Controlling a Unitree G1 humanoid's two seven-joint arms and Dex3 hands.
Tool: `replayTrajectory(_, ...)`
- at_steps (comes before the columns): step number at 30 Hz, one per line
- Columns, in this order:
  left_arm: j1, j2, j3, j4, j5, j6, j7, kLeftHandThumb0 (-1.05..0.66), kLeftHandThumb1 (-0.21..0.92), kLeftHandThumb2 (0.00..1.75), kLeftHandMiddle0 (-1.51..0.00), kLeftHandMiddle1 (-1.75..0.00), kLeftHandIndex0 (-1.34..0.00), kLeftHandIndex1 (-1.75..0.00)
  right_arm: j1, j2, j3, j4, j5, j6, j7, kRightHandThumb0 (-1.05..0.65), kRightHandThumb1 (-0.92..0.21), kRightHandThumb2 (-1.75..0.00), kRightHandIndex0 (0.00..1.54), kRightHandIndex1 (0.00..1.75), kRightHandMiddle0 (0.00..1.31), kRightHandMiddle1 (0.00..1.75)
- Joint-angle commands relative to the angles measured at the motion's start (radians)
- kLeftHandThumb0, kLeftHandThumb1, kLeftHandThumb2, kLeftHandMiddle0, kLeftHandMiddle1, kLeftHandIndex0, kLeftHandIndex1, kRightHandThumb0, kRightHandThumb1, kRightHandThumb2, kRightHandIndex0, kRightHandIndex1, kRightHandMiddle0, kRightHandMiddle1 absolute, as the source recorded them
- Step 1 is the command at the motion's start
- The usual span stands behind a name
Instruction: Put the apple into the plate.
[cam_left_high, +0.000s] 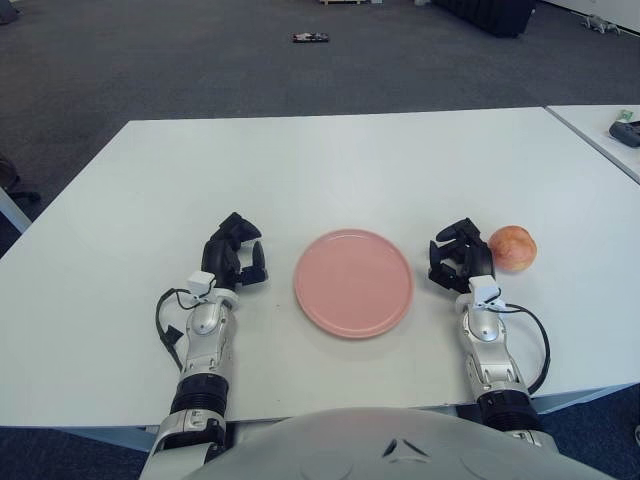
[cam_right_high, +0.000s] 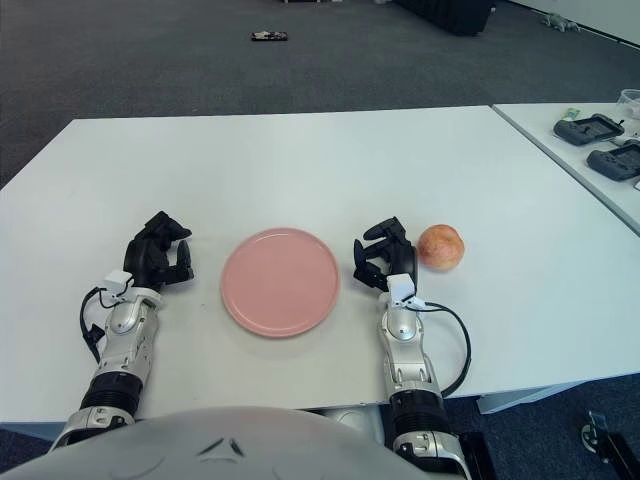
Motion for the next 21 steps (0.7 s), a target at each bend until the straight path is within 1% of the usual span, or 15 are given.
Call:
replayTrajectory(1,0.069,-0.010,0.000,0.047,0.000,0.028,0.002,-0.55,0.16,1.52,-1.31,-1.75,-0.75,-1.75,0.013,-0.005,0.002,0.010,0.000,0.025,0.007,-0.41,-0.54,-1.05,0.68,1.38,0.44,1.75)
replayTrajectory(7,0.069,-0.010,-0.002,0.052,0.013,0.008,0.009,-0.57,0.13,1.56,-1.34,-1.75,-0.77,-1.75,0.015,-0.006,0.001,0.003,0.001,0.020,0.008,-0.41,-0.54,-1.05,0.67,1.39,0.44,1.75)
replayTrajectory(11,0.070,-0.012,-0.001,0.051,0.016,0.007,0.013,-0.58,0.12,1.58,-1.36,-1.75,-0.79,-1.75,0.018,-0.005,0.001,-0.005,-0.012,-0.006,-0.009,-0.41,-0.53,-1.06,0.68,1.42,0.44,1.75)
replayTrajectory(13,0.072,-0.013,-0.001,0.047,0.015,0.009,0.012,-0.58,0.12,1.58,-1.35,-1.75,-0.79,-1.75,0.023,-0.005,0.002,-0.013,-0.034,-0.033,-0.033,-0.41,-0.53,-1.06,0.67,1.44,0.44,1.75)
replayTrajectory(16,0.073,-0.013,-0.001,0.044,0.014,0.014,0.011,-0.57,0.12,1.57,-1.35,-1.75,-0.78,-1.75,0.050,0.004,0.018,-0.065,-0.092,-0.090,-0.084,-0.41,-0.54,-1.04,0.65,1.46,0.43,1.75)
replayTrajectory(18,0.074,-0.013,-0.001,0.043,0.013,0.018,0.010,-0.57,0.13,1.56,-1.34,-1.75,-0.77,-1.75,0.059,0.003,0.026,-0.081,-0.120,-0.124,-0.108,-0.40,-0.59,-0.98,0.61,1.45,0.40,1.75)
replayTrajectory(19,0.074,-0.013,-0.001,0.042,0.012,0.019,0.009,-0.57,0.14,1.55,-1.34,-1.75,-0.77,-1.75,0.059,0.001,0.027,-0.080,-0.127,-0.137,-0.115,-0.39,-0.66,-0.88,0.54,1.44,0.35,1.75)
replayTrajectory(21,0.074,-0.014,-0.001,0.041,0.013,0.021,0.012,-0.57,0.14,1.55,-1.34,-1.75,-0.77,-1.75,0.056,-0.019,0.029,-0.064,-0.147,-0.165,-0.123,-0.37,-0.76,-0.75,0.41,1.43,0.29,1.75)
